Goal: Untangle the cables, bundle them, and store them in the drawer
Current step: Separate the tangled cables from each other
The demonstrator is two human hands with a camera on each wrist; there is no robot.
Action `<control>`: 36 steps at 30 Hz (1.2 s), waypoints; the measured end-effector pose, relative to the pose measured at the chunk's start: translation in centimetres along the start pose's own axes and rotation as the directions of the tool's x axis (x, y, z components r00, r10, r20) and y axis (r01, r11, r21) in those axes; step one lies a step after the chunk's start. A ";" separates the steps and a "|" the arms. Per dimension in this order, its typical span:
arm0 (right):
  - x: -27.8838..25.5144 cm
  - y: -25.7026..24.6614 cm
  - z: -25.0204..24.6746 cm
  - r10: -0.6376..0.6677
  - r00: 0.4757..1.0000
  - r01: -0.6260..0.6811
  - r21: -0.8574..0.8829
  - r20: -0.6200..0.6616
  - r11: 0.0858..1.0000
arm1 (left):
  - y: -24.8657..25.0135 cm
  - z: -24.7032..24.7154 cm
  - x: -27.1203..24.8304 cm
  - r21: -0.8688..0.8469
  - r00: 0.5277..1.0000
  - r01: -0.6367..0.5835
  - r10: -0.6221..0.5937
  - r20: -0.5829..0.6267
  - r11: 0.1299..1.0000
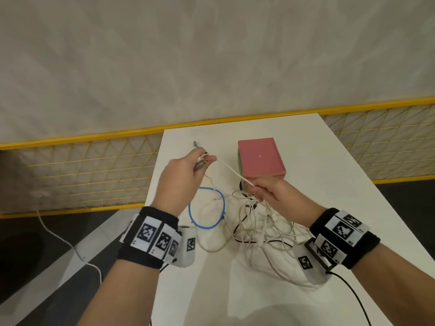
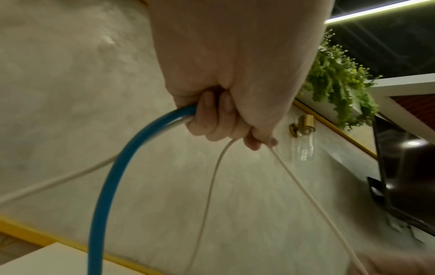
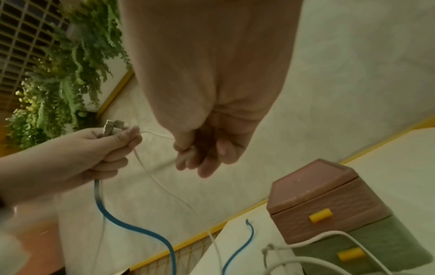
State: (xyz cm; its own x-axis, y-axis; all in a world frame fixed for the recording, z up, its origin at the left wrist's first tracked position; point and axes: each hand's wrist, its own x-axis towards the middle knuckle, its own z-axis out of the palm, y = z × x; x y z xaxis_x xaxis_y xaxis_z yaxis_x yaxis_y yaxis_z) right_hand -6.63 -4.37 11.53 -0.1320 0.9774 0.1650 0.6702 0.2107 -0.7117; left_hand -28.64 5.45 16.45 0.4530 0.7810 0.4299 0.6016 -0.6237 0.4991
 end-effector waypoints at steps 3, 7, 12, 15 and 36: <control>1.6 0.2 0.4 0.011 1.000 -0.009 -0.247 0.008 0.969 | -0.9 -0.6 -0.7 0.043 0.997 0.056 -0.058 0.057 0.998; 7.2 -1.1 0.3 0.107 0.993 -0.118 -0.252 -0.055 0.961 | -2.2 -0.6 -1.7 -0.101 0.977 0.211 -0.209 0.035 0.972; 13.6 -2.9 1.5 0.158 0.987 -0.159 -0.121 -0.024 0.980 | -2.8 -1.0 -3.0 -0.321 0.961 0.276 -0.272 0.058 0.906; 14.0 -2.9 4.1 0.109 0.994 -0.107 -0.102 0.013 0.989 | -4.0 -1.0 -3.3 -0.285 0.960 0.281 -0.272 0.071 0.916; 5.4 0.8 17.8 0.330 0.762 -0.133 -0.365 0.557 0.921 | -7.6 0.2 -7.2 -0.264 0.867 0.483 -0.499 0.007 0.835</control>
State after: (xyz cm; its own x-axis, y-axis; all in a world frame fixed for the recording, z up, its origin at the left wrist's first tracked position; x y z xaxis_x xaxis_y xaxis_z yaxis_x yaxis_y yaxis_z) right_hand -19.81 1.37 -0.30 -0.2863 0.8233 -0.4902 0.9017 0.0585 -0.4284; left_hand -36.33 4.52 9.39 0.0974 0.9882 0.1181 0.5473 -0.1523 0.8230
